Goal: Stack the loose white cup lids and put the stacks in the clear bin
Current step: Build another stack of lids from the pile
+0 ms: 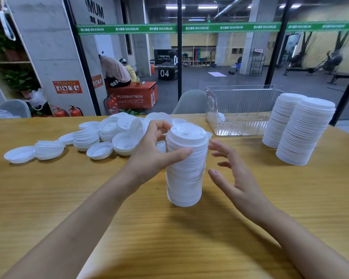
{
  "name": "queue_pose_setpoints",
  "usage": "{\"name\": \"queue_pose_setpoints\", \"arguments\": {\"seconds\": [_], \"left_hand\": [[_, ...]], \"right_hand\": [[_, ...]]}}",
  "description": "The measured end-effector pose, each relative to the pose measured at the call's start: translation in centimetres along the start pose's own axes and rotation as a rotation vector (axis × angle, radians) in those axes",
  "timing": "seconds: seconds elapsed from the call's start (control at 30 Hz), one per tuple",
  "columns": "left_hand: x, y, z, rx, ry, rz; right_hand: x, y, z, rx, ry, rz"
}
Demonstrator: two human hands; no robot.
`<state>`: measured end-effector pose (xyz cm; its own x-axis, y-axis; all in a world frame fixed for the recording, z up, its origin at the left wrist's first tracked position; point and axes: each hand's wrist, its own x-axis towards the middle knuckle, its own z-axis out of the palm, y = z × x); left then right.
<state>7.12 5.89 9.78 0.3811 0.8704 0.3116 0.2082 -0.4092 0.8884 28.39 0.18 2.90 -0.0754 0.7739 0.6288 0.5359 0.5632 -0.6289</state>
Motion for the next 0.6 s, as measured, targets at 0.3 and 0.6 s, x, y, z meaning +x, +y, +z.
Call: {"name": "queue_pose_setpoints", "arguments": {"seconds": [0.3, 0.6], "left_hand": [[-0.4, -0.5, -0.1, 0.018, 0.023, 0.021], [-0.2, -1.2, -0.7, 0.06, 0.028, 0.071]], "right_hand": [[0.0, -0.2, 0.1, -0.001, -0.009, 0.003], [0.0, -0.2, 0.1, -0.012, -0.011, 0.006]]}}
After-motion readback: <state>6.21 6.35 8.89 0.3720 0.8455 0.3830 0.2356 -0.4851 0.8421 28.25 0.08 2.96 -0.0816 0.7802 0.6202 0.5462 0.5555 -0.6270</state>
